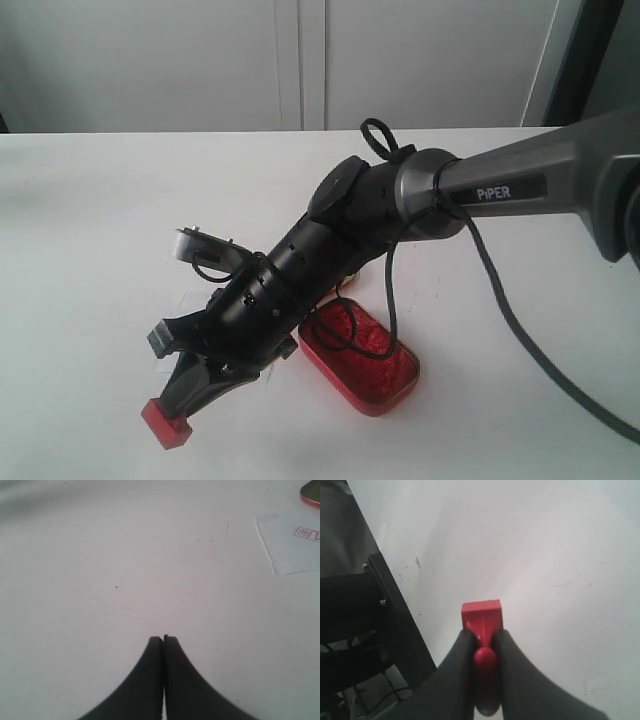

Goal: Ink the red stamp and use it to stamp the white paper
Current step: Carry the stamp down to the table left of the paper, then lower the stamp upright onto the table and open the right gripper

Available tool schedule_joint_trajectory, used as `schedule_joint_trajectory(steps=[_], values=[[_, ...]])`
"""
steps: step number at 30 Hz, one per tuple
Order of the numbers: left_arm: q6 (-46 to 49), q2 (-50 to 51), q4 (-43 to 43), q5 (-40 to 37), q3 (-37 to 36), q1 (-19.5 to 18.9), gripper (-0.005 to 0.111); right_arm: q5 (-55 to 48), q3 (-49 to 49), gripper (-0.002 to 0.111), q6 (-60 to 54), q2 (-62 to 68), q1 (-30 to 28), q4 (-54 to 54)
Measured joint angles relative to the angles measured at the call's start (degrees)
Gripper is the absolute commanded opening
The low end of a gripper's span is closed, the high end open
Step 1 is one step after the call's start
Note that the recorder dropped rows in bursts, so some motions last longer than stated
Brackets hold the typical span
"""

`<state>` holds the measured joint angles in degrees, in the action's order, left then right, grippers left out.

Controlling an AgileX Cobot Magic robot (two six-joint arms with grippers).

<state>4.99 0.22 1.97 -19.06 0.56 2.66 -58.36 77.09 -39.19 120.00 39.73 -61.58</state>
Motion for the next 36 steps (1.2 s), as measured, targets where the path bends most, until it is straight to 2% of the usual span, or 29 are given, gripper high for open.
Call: schedule_joint_trajectory(steps=[36], values=[[0.00,0.00,0.00,0.00,0.00,0.00,0.000,4.79,-0.28,0.000,-0.44,0.12,1.31,-0.13]])
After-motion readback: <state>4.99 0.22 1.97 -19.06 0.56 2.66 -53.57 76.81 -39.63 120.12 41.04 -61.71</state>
